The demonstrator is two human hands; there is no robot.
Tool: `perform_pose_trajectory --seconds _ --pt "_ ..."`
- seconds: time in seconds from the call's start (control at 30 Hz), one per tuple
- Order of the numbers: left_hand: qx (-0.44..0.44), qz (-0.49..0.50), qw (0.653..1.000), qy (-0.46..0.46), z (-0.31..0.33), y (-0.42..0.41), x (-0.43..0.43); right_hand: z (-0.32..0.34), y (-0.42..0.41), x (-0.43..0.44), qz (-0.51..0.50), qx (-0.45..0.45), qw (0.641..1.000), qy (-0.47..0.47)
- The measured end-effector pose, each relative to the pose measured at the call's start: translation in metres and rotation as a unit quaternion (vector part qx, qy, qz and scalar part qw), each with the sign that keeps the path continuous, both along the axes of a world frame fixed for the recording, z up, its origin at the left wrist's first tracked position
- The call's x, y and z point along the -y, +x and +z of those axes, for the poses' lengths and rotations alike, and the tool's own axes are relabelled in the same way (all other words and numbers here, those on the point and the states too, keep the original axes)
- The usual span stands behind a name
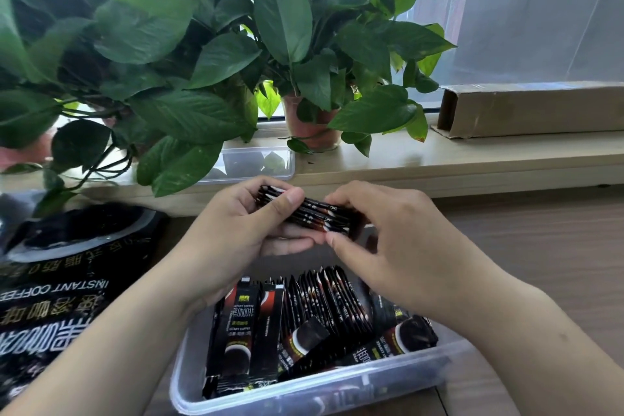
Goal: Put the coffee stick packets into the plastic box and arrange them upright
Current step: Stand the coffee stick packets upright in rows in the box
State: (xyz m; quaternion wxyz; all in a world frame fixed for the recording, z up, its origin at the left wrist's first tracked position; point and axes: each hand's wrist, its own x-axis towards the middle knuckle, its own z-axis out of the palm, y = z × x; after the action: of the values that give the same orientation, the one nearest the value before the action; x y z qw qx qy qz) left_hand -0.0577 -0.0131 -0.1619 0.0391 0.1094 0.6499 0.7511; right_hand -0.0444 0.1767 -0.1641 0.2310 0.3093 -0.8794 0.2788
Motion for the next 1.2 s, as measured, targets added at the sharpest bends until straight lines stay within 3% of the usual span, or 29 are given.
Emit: perform_pose_trajectory --seconds 0.13,0.27,0.47,0.73,0.93,1.2 --pt "0.024 0.007 0.999 0.048 0.005 0.002 0.002 -0.001 0.0 0.0 -0.012 -0.026 0.998 -0.053" --pt "0.06 -0.016 0.998 0.01 0.008 0.006 0.006 -0.001 0.001 0.005 -0.035 -0.043 0.993 -0.108" --pt "0.066 -0.042 0.997 -0.005 0.004 0.008 0.004 -0.007 0.001 0.017 -0.009 -0.027 0.995 -0.091" --pt "0.073 -0.101 0.992 -0.03 0.004 0.009 0.006 0.003 0.0 0.001 0.034 0.167 0.971 -0.166" --pt "0.075 -0.101 0.992 -0.021 0.003 0.007 0.007 0.003 0.001 0.004 0.013 0.133 0.981 -0.141" --pt "0.052 -0.121 0.991 -0.021 0.0 0.008 0.006 0.013 0.002 -0.004 0.012 0.29 0.932 -0.217"
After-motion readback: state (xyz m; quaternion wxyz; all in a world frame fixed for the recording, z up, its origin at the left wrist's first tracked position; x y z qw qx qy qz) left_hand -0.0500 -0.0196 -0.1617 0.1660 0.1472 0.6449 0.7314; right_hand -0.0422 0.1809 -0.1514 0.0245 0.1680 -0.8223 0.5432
